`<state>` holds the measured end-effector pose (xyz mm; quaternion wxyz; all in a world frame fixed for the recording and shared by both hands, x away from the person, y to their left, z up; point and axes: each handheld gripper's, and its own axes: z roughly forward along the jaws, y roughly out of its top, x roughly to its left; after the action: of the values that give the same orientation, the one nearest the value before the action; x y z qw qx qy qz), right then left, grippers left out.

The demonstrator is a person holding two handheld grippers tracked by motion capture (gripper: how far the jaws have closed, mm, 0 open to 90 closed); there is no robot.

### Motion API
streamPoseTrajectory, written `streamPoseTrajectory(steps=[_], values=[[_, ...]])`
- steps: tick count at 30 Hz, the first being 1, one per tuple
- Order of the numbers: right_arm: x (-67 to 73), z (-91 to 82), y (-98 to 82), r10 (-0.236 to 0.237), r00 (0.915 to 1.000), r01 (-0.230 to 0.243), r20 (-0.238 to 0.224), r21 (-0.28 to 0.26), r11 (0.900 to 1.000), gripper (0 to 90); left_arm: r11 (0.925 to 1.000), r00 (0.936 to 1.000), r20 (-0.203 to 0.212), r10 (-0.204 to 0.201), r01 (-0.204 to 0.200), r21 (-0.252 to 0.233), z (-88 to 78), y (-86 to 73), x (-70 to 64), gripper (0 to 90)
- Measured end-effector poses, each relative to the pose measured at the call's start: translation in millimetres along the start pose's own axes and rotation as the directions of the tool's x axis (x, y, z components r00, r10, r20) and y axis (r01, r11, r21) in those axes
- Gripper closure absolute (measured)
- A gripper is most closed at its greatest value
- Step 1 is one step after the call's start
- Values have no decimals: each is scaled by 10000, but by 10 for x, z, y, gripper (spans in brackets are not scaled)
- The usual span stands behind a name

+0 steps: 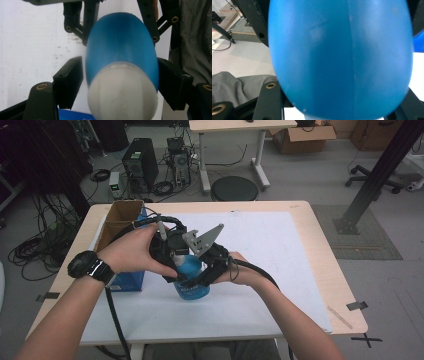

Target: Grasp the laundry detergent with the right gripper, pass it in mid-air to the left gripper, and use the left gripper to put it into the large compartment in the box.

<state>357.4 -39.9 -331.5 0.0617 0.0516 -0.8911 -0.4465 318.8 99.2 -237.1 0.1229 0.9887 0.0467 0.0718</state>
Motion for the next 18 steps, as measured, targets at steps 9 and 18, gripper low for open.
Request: streamPoseTrajectory(steps=[9, 18], values=[[5, 0, -1, -13, 10000, 13, 4, 27, 10000, 423, 10000, 10000, -34, -1, 1, 72, -13, 21, -1, 322], [12, 0, 1, -45, 10000, 45, 56, 39, 10000, 423, 9997, 9999, 92, -101, 99, 215, -6, 33, -3, 367]])
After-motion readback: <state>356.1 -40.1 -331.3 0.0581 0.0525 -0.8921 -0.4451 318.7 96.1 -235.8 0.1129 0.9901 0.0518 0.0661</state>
